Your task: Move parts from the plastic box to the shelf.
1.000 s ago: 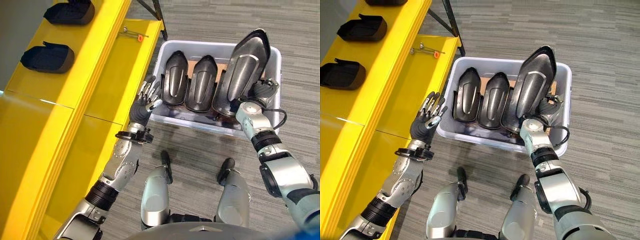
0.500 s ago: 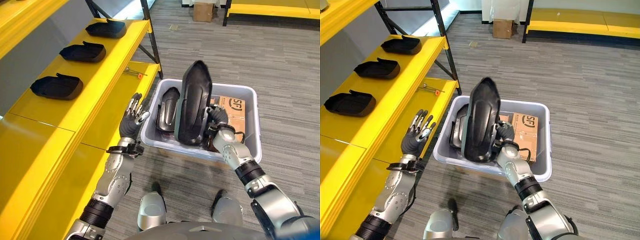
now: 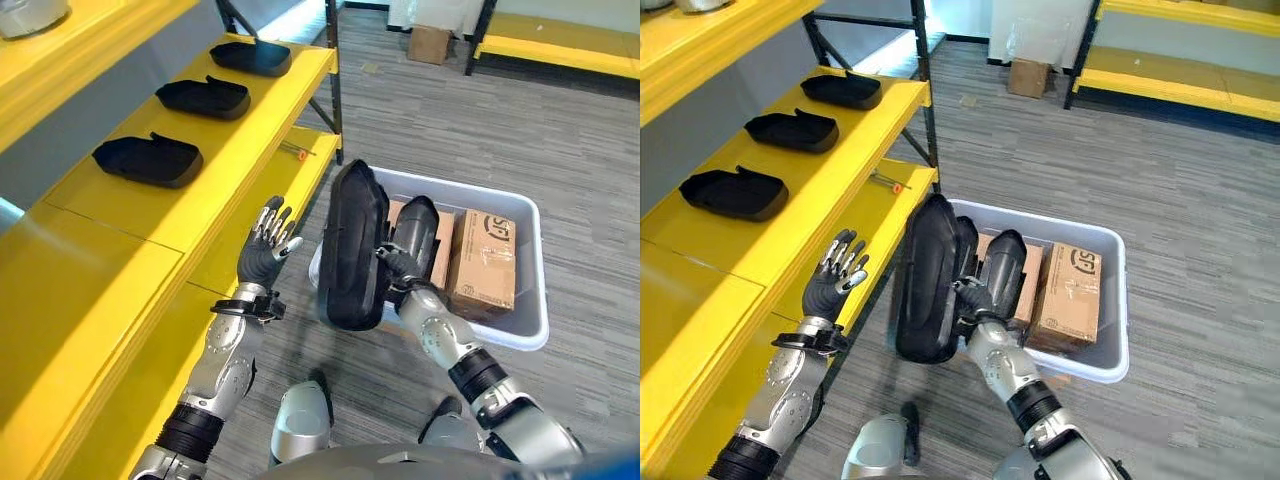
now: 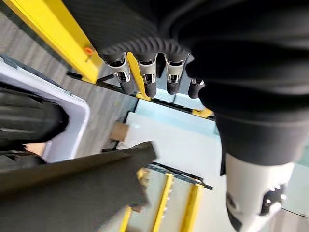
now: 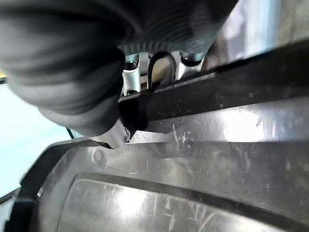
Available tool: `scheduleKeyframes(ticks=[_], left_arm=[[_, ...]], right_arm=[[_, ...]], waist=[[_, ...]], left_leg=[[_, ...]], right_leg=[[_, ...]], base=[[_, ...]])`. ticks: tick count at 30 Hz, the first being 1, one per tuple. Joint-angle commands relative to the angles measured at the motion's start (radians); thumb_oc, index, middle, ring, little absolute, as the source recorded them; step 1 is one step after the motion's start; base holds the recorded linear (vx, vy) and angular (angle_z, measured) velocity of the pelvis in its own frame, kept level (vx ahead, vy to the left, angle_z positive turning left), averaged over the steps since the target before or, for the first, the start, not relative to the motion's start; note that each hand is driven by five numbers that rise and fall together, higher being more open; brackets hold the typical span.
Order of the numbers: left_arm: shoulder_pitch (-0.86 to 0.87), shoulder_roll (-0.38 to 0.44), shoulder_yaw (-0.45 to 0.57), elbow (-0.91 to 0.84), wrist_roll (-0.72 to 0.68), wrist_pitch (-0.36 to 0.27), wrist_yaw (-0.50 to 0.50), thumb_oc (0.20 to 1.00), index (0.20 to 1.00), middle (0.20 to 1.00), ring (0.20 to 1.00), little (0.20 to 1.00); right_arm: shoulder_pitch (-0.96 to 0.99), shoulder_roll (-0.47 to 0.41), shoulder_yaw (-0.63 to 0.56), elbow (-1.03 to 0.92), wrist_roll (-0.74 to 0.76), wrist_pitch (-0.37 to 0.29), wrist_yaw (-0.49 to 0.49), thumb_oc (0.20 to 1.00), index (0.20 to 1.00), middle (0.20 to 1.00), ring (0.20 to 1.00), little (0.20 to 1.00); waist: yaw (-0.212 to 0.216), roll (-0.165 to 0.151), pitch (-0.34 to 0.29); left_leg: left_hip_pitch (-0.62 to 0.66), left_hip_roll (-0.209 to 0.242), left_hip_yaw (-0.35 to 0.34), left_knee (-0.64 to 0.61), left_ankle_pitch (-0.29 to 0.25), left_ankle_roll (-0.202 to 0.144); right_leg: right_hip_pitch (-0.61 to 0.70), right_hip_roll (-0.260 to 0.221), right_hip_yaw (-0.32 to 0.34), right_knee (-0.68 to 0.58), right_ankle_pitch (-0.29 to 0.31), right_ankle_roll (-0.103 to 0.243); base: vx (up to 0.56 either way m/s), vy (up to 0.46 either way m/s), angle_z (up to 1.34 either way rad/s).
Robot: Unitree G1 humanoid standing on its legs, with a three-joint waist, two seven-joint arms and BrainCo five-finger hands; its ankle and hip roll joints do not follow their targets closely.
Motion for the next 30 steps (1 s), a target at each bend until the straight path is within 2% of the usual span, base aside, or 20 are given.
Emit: scheduleKeyframes(ticks=[1, 3, 4, 5, 6, 7, 10, 12, 15, 16, 18, 19, 20, 21, 24, 26, 30], left_arm=[[-0.045, 0.039, -0.030, -0.107, 0.033, -0.073, 0.004, 1.000, 1.000, 1.000, 1.000, 1.000], [-0.041, 0.033, -0.025, -0.100, 0.026, -0.062, -0.024, 1.000, 1.000, 1.000, 1.000, 1.000], [-0.034, 0.024, -0.029, -0.094, 0.024, -0.051, -0.049, 1.000, 1.000, 1.000, 1.000, 1.000], [-0.027, 0.015, -0.033, -0.089, 0.029, -0.044, -0.064, 1.000, 1.000, 1.000, 1.000, 1.000], [-0.027, 0.015, -0.033, -0.089, 0.029, -0.044, -0.064, 1.000, 1.000, 1.000, 1.000, 1.000], [-0.016, 0.005, -0.029, -0.085, 0.043, -0.024, -0.086, 1.000, 1.000, 1.000, 1.000, 1.000], [-0.012, -0.002, 0.011, -0.075, -0.008, 0.019, -0.138, 1.000, 1.000, 1.000, 1.000, 1.000], [-0.010, 0.000, 0.016, -0.085, 0.006, 0.033, -0.134, 1.000, 1.000, 1.000, 1.000, 1.000], [0.001, -0.014, 0.019, -0.087, -0.003, 0.059, -0.174, 1.000, 1.000, 1.000, 1.000, 1.000], [-0.003, -0.022, 0.012, -0.080, 0.001, 0.066, -0.197, 1.000, 1.000, 1.000, 1.000, 1.000], [-0.003, -0.031, -0.008, -0.072, 0.006, 0.061, -0.231, 1.000, 1.000, 1.000, 1.000, 1.000], [-0.002, -0.032, -0.010, -0.072, 0.005, 0.058, -0.232, 1.000, 1.000, 1.000, 1.000, 1.000], [-0.003, -0.032, -0.017, -0.074, -0.001, 0.055, -0.233, 1.000, 1.000, 1.000, 1.000, 1.000], [-0.007, -0.034, -0.026, -0.072, 0.002, 0.058, -0.229, 1.000, 1.000, 1.000, 1.000, 1.000], [-0.016, -0.034, -0.044, -0.062, 0.001, 0.062, -0.215, 1.000, 1.000, 1.000, 1.000, 1.000], [-0.027, -0.034, -0.062, -0.048, 0.008, 0.060, -0.211, 1.000, 1.000, 1.000, 1.000, 1.000], [-0.048, -0.028, -0.093, -0.034, 0.038, 0.069, -0.197, 1.000, 1.000, 1.000, 1.000, 1.000]], right_arm=[[-0.042, -0.001, -0.030, -0.110, 0.030, -0.107, 0.022, 0.200, 0.200, 0.200, 0.200, 0.200], [-0.028, -0.028, -0.045, -0.113, 0.039, -0.100, 0.037, 0.200, 0.200, 0.200, 0.200, 0.200], [-0.008, -0.044, -0.055, -0.119, 0.053, -0.100, 0.035, 0.200, 0.200, 0.200, 0.200, 0.200], [0.010, -0.050, -0.058, -0.124, 0.058, -0.103, 0.032, 0.200, 0.200, 0.200, 0.200, 0.200], [0.010, -0.051, -0.058, -0.124, 0.058, -0.103, 0.032, 0.200, 0.200, 0.200, 0.200, 0.200], [0.056, -0.063, -0.078, -0.141, 0.044, -0.101, 0.043, 0.200, 0.200, 0.200, 0.200, 0.200], [0.078, -0.089, -0.124, -0.137, 0.037, -0.086, 0.071, 0.200, 0.200, 0.200, 0.200, 0.200], [0.071, -0.091, -0.129, -0.136, 0.035, -0.076, 0.076, 0.200, 0.200, 0.200, 0.200, 0.200], [0.124, -0.084, -0.119, -0.190, 0.007, -0.086, 0.050, 0.200, 0.200, 0.200, 0.200, 0.200], [0.137, -0.083, -0.124, -0.194, 0.000, -0.101, 0.046, 0.200, 0.200, 0.200, 0.200, 0.200], [0.138, -0.100, -0.153, -0.191, -0.013, -0.095, 0.070, 0.200, 0.200, 0.200, 0.200, 0.200], [0.134, -0.104, -0.157, -0.189, -0.013, -0.089, 0.076, 0.200, 0.200, 0.200, 0.200, 0.200], [0.117, -0.115, -0.164, -0.184, -0.006, -0.074, 0.086, 0.200, 0.200, 0.200, 0.200, 0.200], [0.091, -0.119, -0.166, -0.170, -0.004, -0.062, 0.092, 0.200, 0.200, 0.200, 0.200, 0.200], [0.050, -0.127, -0.167, -0.146, 0.014, -0.035, 0.090, 0.200, 0.200, 0.200, 0.200, 0.200], [0.026, -0.129, -0.165, -0.127, 0.028, -0.029, 0.081, 0.200, 0.200, 0.200, 0.200, 0.200], [-0.006, -0.130, -0.167, -0.094, 0.047, -0.026, 0.056, 0.200, 0.200, 0.200, 0.200, 0.200]], waist=[[-0.017, -0.004, 0.000], [-0.029, -0.016, -0.024], [-0.045, -0.029, -0.041], [-0.059, -0.036, -0.050], [-0.059, -0.035, -0.053], [-0.084, -0.039, -0.071], [-0.089, -0.025, -0.102], [-0.088, -0.012, -0.101], [-0.118, 0.002, -0.094], [-0.135, 0.004, -0.092], [-0.166, -0.006, -0.081], [-0.170, -0.009, -0.080], [-0.181, -0.016, -0.079], [-0.189, -0.022, -0.085], [-0.194, -0.025, -0.101], [-0.197, -0.021, -0.108], [-0.208, -0.003, -0.114]], left_leg=[[0.079, -0.023, -0.044, -0.194, 0.090, -0.039], [0.066, -0.045, -0.071, -0.227, 0.122, -0.036], [0.056, -0.073, -0.113, -0.245, 0.135, -0.038], [0.049, -0.090, -0.145, -0.254, 0.145, -0.037], [0.045, -0.089, -0.145, -0.254, 0.146, -0.038], [0.046, -0.121, -0.200, -0.280, 0.155, -0.031], [0.072, -0.135, -0.240, -0.331, 0.163, -0.032], [0.067, -0.141, -0.266, -0.337, 0.165, -0.032], [0.075, -0.122, -0.146, -0.326, 0.175, -0.051], [0.076, -0.105, -0.072, -0.309, 0.178, -0.061], [0.085, -0.057, 0.031, -0.191, 0.118, -0.077], [0.088, -0.045, 0.046, -0.169, 0.106, -0.076], [0.098, -0.007, 0.076, -0.106, 0.083, -0.077], [0.114, 0.042, 0.094, -0.055, 0.097, -0.087], [0.136, 0.099, 0.099, -0.017, 0.140, -0.108], [0.148, 0.119, 0.101, -0.031, 0.172, -0.120], [0.192, 0.110, 0.161, -0.124, 0.159, -0.112]], right_leg=[[0.082, 0.112, 0.092, 0.088, -0.329, 0.101], [0.090, 0.238, 0.120, 0.011, -0.348, 0.059], [0.102, 0.322, 0.182, -0.038, -0.355, 0.029], [0.108, 0.365, 0.234, -0.061, -0.353, 0.014], [0.105, 0.366, 0.235, -0.063, -0.351, 0.013], [0.125, 0.404, 0.312, -0.114, -0.340, -0.004], [0.140, 0.394, 0.310, -0.184, -0.308, -0.002], [0.144, 0.389, 0.313, -0.193, -0.306, -0.004], [0.164, 0.375, 0.255, -0.191, -0.316, -0.005], [0.167, 0.366, 0.221, -0.185, -0.320, -0.006], [0.176, 0.324, 0.158, -0.137, -0.357, -0.015], [0.175, 0.317, 0.151, -0.130, -0.360, -0.018], [0.168, 0.299, 0.134, -0.105, -0.369, -0.029], [0.161, 0.286, 0.123, -0.077, -0.384, -0.042], [0.153, 0.274, 0.110, -0.049, -0.404, -0.058], [0.154, 0.268, 0.104, -0.039, -0.409, -0.060], [0.164, 0.236, 0.070, -0.021, -0.407, -0.037]], base=[[-0.04, -0.079, 0.60], [0.00, -0.106, 0.92], [0.11, -0.113, 0.84], [0.09, -0.078, 0.94], [0.11, -0.092, 1.17], [0.08, -0.103, 0.94], [-0.01, -0.132, 0.69], [-0.12, -0.078, 0.45], [-0.06, -0.026, 0.33], [-0.08, 0.056, 1.48], [-0.09, 0.098, 1.86], [-0.09, 0.120, 1.02], [-0.07, 0.169, 0.52], [-0.05, 0.189, 0.49], [0.02, 0.178, 0.33], [0.04, 0.228, 0.59], [0.08, 0.312, 0.55]])
